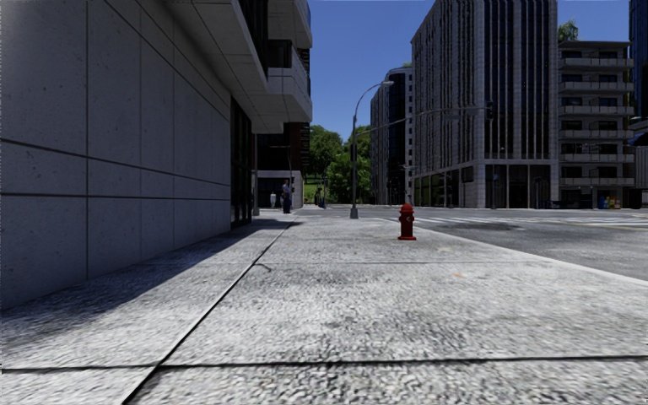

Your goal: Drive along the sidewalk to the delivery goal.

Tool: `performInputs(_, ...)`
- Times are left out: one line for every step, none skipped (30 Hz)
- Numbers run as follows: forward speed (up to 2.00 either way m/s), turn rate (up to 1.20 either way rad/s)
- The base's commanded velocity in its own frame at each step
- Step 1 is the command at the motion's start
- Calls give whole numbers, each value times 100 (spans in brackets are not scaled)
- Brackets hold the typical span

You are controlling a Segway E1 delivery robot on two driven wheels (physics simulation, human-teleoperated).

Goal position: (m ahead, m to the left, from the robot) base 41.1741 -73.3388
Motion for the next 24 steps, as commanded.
performInputs(200, 0)
performInputs(200, 0)
performInputs(200, 0)
performInputs(200, 0)
performInputs(200, 0)
performInputs(200, 0)
performInputs(200, 0)
performInputs(200, 0)
performInputs(200, 0)
performInputs(200, 0)
performInputs(200, 0)
performInputs(200, 0)
performInputs(200, 0)
performInputs(200, 0)
performInputs(200, 0)
performInputs(200, 0)
performInputs(200, 0)
performInputs(200, 0)
performInputs(200, 0)
performInputs(200, 0)
performInputs(200, 0)
performInputs(200, 0)
performInputs(200, 0)
performInputs(200, 0)
